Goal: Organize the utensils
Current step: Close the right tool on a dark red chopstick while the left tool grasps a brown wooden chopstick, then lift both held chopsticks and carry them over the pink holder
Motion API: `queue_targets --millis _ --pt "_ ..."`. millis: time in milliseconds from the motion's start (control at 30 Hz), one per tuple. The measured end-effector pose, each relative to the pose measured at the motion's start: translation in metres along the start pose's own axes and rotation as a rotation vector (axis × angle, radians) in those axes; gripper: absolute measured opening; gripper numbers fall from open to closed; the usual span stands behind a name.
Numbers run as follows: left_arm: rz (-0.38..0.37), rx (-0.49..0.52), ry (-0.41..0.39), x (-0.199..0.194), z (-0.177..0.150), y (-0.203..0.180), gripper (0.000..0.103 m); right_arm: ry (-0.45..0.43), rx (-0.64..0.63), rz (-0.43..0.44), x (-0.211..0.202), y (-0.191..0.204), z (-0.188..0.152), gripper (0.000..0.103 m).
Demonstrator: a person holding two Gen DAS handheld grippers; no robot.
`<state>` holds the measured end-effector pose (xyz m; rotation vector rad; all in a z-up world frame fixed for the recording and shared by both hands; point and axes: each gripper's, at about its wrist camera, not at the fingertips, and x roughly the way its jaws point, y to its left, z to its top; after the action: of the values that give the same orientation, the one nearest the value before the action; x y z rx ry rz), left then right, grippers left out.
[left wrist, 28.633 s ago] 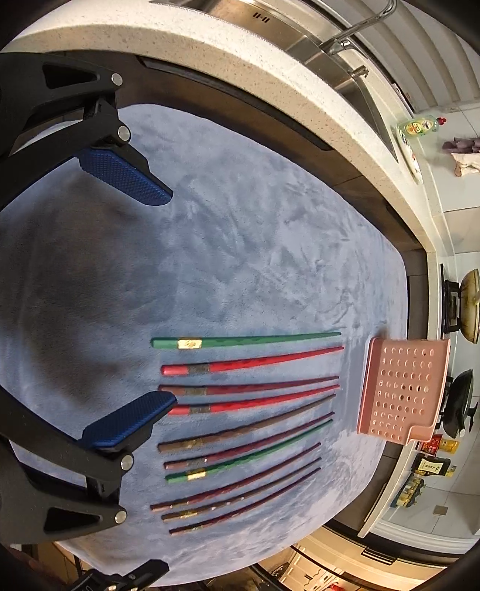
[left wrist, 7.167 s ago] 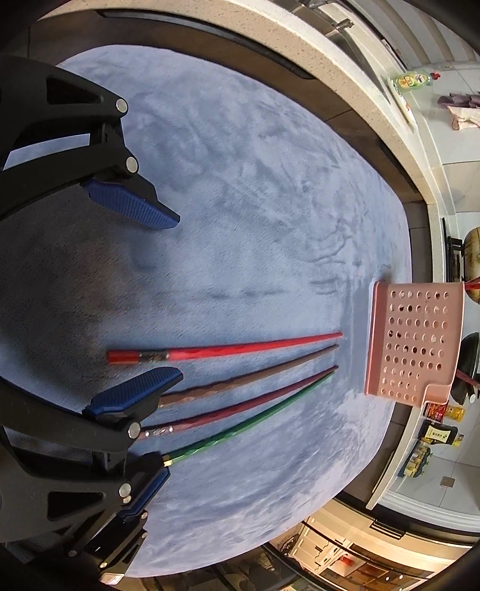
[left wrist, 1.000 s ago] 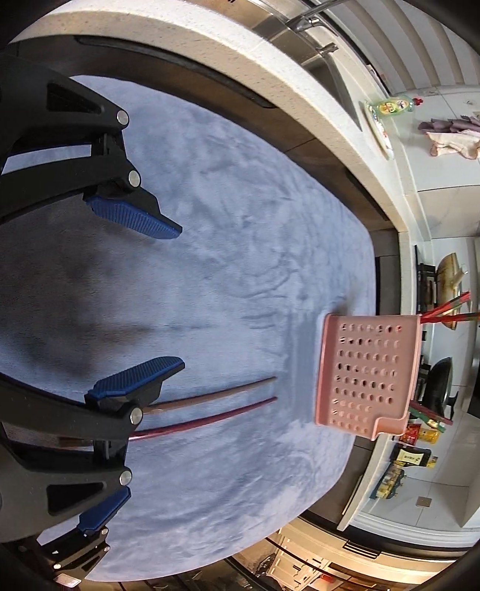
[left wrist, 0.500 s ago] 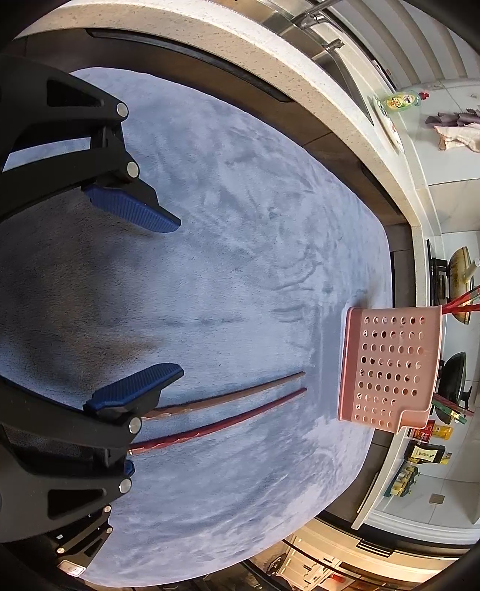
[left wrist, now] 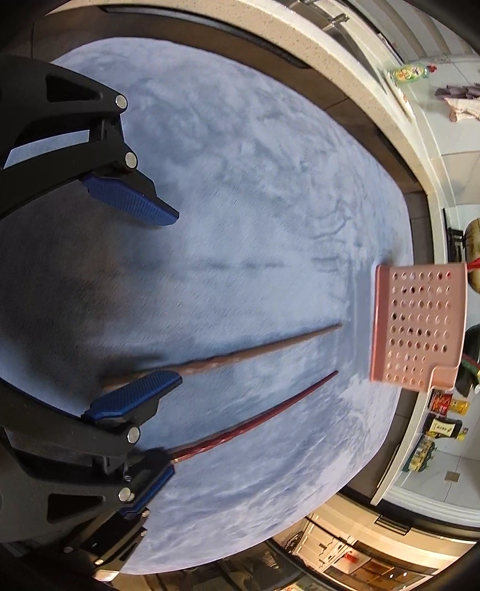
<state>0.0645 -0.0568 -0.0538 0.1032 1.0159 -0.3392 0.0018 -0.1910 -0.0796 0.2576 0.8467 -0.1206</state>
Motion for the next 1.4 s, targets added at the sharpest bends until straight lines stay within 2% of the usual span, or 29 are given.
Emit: queue_targets --millis 233,300,400,500,567,600,667,733,867,1100,1400 --pt "-0.025 0.043 0.037 0.013 -0.013 -0.023 0.076 -0.003 0.033 -0.018 -0.01 -0.017 -0.006 0.007" --pt "-0.014 0.05 0.036 0.016 -0.015 -0.026 0.074 0.0 0.035 -0.018 -0.01 -0.019 -0.007 0.007" --pt "-0.018 0.051 0.034 0.016 -0.015 -0.025 0.065 0.004 0.038 -0.017 -0.009 -0.019 -0.009 0.007" --pt "-0.028 0.047 0.036 0.015 -0.014 -0.023 0.052 0.006 0.041 -0.013 -0.009 -0.02 -0.009 0.007" --pt "-0.029 0.05 0.035 0.013 -0.014 -0.022 0.035 0.006 0.039 -0.013 -0.008 -0.019 -0.01 0.007" --pt "-0.027 0.051 0.035 0.013 -0.014 -0.021 0.032 0.006 0.038 -0.013 -0.008 -0.019 -0.01 0.007" --pt "-0.037 0.043 0.036 0.012 -0.014 -0.02 0.017 0.007 0.036 -0.012 -0.009 -0.018 -0.01 0.007" --pt "-0.052 0.039 0.042 0.012 -0.013 -0.018 0.009 0.007 0.034 -0.011 -0.01 -0.017 -0.01 0.007" --pt "-0.073 0.036 0.041 0.007 -0.011 -0.017 0.008 -0.004 0.031 -0.008 -0.015 -0.016 -0.007 0.007" --pt "-0.088 0.03 -0.008 -0.018 0.001 -0.014 0.007 -0.066 0.031 0.002 -0.038 -0.014 0.009 0.007" --pt "-0.095 0.002 -0.135 -0.069 0.043 0.001 0.007 -0.234 0.04 0.024 -0.088 -0.013 0.069 0.007"
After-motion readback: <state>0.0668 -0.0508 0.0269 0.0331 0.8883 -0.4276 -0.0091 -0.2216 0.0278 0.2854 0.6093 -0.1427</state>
